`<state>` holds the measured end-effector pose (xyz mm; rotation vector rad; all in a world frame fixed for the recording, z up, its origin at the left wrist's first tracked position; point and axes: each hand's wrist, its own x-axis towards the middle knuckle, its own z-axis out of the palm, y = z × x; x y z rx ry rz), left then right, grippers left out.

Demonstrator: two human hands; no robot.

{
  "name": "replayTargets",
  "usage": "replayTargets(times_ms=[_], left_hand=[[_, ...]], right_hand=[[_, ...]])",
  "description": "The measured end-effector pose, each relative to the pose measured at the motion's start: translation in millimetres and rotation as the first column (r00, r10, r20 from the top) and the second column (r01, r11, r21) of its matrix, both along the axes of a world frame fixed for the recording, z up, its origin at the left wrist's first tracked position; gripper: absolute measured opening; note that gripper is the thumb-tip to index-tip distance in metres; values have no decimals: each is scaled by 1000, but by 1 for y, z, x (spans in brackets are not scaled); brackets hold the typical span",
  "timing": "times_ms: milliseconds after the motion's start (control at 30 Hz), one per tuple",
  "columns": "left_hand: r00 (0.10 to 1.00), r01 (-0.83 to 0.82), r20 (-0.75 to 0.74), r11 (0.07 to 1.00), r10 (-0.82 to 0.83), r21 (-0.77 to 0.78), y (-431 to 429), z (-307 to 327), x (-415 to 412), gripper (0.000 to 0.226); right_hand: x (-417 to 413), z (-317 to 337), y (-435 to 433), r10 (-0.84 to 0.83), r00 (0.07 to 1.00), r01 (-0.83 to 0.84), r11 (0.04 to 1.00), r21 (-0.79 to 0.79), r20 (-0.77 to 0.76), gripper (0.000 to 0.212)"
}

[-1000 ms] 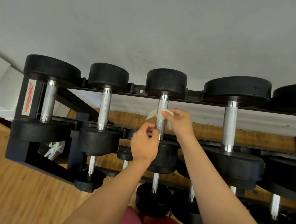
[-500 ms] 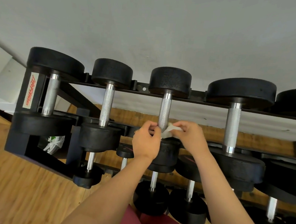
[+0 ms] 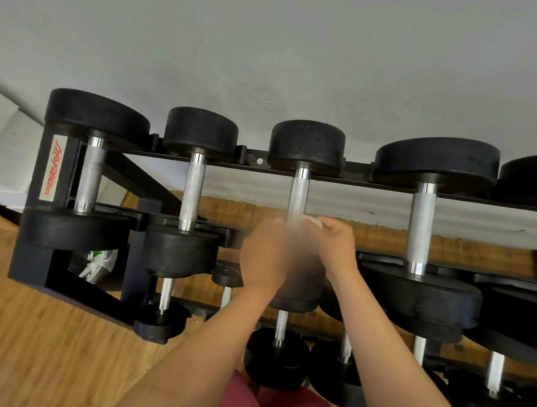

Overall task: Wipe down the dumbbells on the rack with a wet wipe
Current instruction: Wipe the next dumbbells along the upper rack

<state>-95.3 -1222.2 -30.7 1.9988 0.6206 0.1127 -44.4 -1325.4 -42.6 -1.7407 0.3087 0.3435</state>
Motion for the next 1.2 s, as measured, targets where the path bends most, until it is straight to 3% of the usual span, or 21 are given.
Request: replayTargets(times_ms=[133, 267, 367, 467, 633, 767, 933, 1100, 1200], left_hand=[[999, -10, 38, 1000, 9, 21, 0, -2, -1, 46], [998, -56, 15, 994, 55, 95, 0, -5, 0, 66], [994, -91, -46, 988, 97, 123, -3, -3, 0, 55], [990, -113, -75, 985, 123, 127, -2, -4, 1, 41], [995, -73, -66, 997, 73, 10, 1, -6, 3, 24], [996, -62, -67, 998, 60, -26, 3, -6, 3, 22], [997, -47, -57, 999, 46, -24, 5, -9, 2, 23], [997, -47, -65, 998, 44, -37, 5, -7, 4, 23], [997, -48, -66, 998, 45, -50, 5, -7, 3, 22]], right_hand=[[10, 5, 3, 92, 993, -91, 996, 13, -81, 13], [6, 1, -4, 9, 999, -10, 1000, -18, -50, 20], [9, 1, -10, -23, 994, 28, 998, 52, -106, 16], [15, 5, -5, 62, 991, -53, 995, 80, -117, 19], [14, 3, 2, 12, 994, 0, 994, 107, -113, 13], [11, -2, -7, -68, 993, 75, 995, 66, -95, 4], [16, 6, 0, 88, 988, -82, 995, 53, -128, 15], [15, 11, -6, 60, 994, -59, 998, 12, -90, 9], [13, 20, -25, 131, 987, -135, 990, -38, -93, 8]])
